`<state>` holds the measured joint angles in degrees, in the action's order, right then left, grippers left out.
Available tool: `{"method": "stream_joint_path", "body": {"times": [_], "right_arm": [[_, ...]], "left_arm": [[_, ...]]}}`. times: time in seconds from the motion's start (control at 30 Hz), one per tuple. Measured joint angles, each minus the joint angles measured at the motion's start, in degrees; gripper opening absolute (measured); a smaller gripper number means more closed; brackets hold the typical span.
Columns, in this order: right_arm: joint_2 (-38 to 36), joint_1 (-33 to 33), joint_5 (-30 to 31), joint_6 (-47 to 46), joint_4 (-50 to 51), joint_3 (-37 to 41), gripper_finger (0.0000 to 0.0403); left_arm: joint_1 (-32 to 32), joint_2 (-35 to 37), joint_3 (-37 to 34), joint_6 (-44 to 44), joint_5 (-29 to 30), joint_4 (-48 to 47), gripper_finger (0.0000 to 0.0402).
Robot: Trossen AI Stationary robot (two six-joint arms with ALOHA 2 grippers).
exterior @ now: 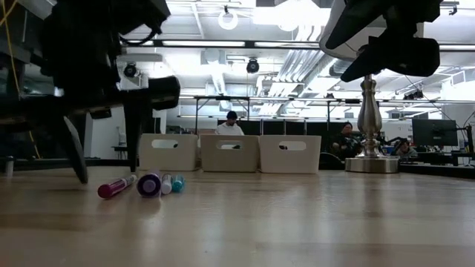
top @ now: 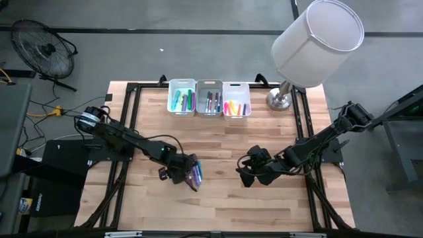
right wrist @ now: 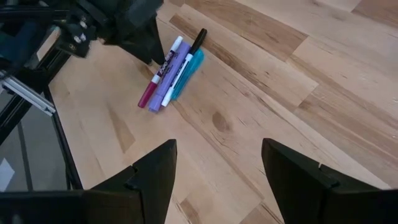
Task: Pick & Place Markers
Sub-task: Put the violet marker pen into the gray bin
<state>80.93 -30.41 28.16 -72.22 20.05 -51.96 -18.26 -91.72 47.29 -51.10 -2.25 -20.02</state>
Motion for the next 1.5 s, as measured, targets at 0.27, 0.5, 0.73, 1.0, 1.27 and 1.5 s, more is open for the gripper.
{"method": "stream_joint_path", "body": {"times": [0.27, 0.5, 0.73, 1.0, 1.27, 1.5], "right_arm": [[0.00, 0.00, 0.20, -1.26, -0.12, -0.02, 0.0224], [0.02, 0.00, -0.39, -1.56, -0.21, -0.04, 0.0224], [0.02, 0.00, -0.46, -1.60, -0.50, -0.04, 0.0224], [0.02, -0.01, -0.48, -1.56, -0.59, -0.04, 0.0224], [0.02, 0.00, -0.50, -1.30, -0.47, -0.04, 0.0224], [0.02, 0.00, -0.50, -1.27, 0.01, -0.04, 0.0224]], "left_arm": [[2.28, -3.04, 0.31, -1.11, -2.05, 1.41, 0.0209], [5.23, -4.19, 1.33, -0.68, -6.12, -1.61, 0.0195], [5.86, -6.11, 1.36, 3.91, -7.30, -4.52, 0.0135], [5.90, -7.50, 1.49, 15.45, -7.93, -6.10, 0.0088], [5.90, -7.50, 1.44, 21.26, -7.58, -5.65, 0.0025], [5.90, -7.50, 1.44, 23.89, -7.71, -5.58, 0.0019]]}}
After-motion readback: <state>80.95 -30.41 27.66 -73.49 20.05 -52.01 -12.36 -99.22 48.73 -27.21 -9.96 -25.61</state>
